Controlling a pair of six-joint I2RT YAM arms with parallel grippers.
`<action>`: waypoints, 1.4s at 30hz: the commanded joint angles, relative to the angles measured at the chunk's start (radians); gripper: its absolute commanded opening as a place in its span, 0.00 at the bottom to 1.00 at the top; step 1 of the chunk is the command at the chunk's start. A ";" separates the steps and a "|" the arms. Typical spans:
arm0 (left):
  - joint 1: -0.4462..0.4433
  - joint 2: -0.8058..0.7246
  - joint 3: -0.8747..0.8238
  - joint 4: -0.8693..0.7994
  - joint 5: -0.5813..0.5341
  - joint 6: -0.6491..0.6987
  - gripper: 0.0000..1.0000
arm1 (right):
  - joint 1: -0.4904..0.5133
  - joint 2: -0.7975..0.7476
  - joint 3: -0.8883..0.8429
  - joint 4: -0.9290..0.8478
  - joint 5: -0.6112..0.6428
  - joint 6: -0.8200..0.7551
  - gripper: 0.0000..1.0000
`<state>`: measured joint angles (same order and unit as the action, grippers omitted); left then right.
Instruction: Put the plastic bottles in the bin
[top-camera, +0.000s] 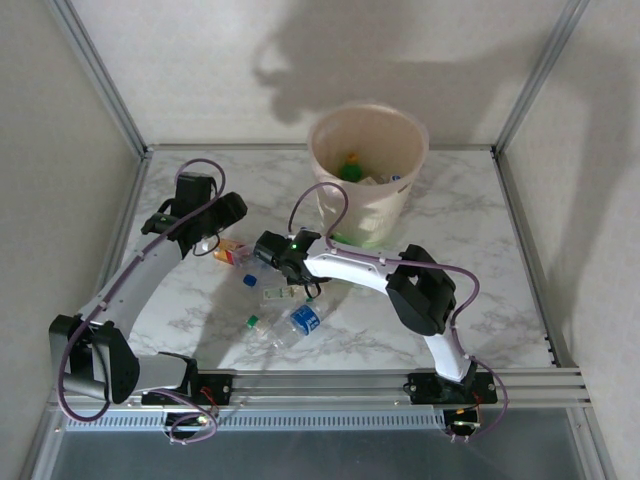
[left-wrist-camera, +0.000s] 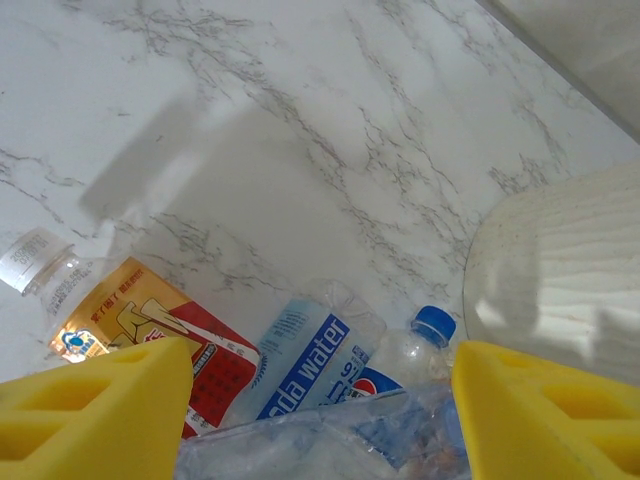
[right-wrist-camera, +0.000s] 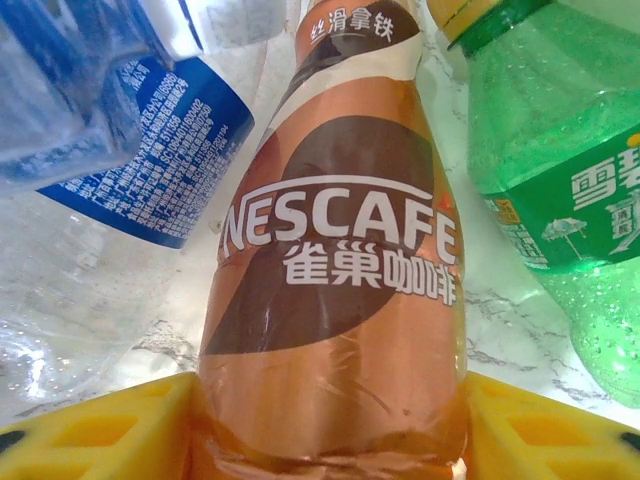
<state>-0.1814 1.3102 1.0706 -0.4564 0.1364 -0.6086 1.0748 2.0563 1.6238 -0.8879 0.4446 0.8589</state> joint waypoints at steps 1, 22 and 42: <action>0.008 0.010 0.005 0.014 0.013 0.013 0.69 | -0.008 -0.042 -0.019 -0.011 0.011 0.012 0.54; 0.008 0.021 0.015 0.039 0.002 -0.016 0.68 | 0.121 -0.349 0.007 -0.149 -0.016 -0.051 0.50; 0.007 -0.022 0.088 -0.025 -0.063 0.000 0.68 | -0.015 -0.371 0.728 -0.259 0.080 -0.320 0.52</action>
<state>-0.1814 1.3308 1.1374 -0.4545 0.1066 -0.6132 1.1347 1.6650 2.2997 -1.1187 0.4778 0.5961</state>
